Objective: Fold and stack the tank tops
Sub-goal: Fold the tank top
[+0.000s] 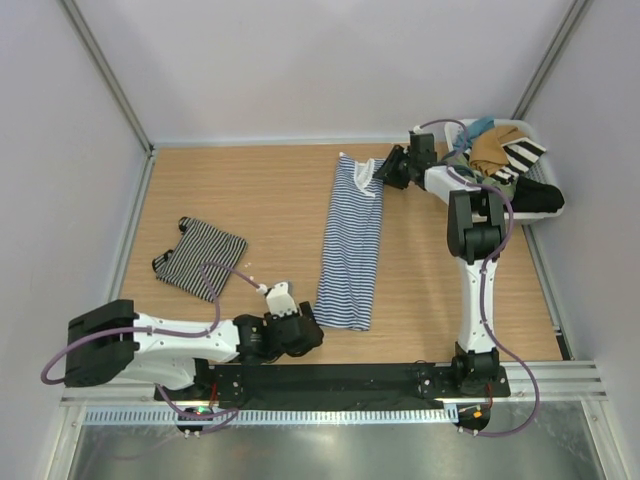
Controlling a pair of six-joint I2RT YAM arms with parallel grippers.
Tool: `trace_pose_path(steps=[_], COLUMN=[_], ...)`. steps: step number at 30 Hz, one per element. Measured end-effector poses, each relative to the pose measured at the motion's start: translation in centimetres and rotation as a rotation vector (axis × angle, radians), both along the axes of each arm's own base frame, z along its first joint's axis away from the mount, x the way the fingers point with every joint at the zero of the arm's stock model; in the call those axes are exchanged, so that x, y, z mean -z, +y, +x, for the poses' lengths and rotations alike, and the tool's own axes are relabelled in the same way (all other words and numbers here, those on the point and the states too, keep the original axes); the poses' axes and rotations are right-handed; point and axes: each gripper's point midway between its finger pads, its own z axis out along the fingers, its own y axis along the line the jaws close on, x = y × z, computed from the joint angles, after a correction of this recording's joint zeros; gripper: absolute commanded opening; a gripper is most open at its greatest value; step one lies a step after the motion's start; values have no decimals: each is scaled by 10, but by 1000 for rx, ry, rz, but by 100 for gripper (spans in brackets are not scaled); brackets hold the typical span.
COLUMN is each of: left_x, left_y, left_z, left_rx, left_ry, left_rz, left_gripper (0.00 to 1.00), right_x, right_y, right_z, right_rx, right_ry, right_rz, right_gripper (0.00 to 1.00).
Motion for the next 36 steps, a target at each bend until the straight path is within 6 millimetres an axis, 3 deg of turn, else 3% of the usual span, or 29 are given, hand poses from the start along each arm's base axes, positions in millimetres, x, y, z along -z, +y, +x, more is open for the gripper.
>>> trace_pose_path(steps=[4, 7, 12, 13, 17, 21, 24, 29, 33, 34, 36], left_x=[-1, -2, -2, -2, -2, -3, -4, -5, -1, 0, 3], left_y=[8, 13, 20, 22, 27, 29, 22, 1, -13, -17, -23], left_z=[5, 13, 34, 39, 56, 62, 67, 76, 79, 80, 80], left_rx=[-22, -41, -54, -56, -61, -32, 1, 52, 78, 86, 98], left_ry=[7, 14, 39, 45, 50, 47, 54, 64, 76, 80, 89], left_rz=[-42, -56, -65, -69, -77, -59, -42, -48, -74, -86, -100], left_gripper=[65, 66, 65, 65, 66, 66, 66, 63, 49, 39, 28], right_x=[-4, -7, -17, -21, -40, -53, -50, -26, -17, -18, -19], right_y=[8, 11, 9, 7, 2, -2, -3, 0, 8, 10, 12], right_z=[10, 8, -20, -30, -86, -153, -201, -280, -325, -332, -342], right_rx=[-27, -45, -63, -64, -77, -95, -113, -164, -210, -219, -231], right_ry=[-18, -20, 37, 55, 93, 113, 132, 208, 245, 244, 238], right_rz=[11, 1, -81, -96, -109, -76, -51, -32, -18, -14, -2], right_gripper=[52, 69, 71, 70, 49, 50, 52, 50, 49, 49, 48])
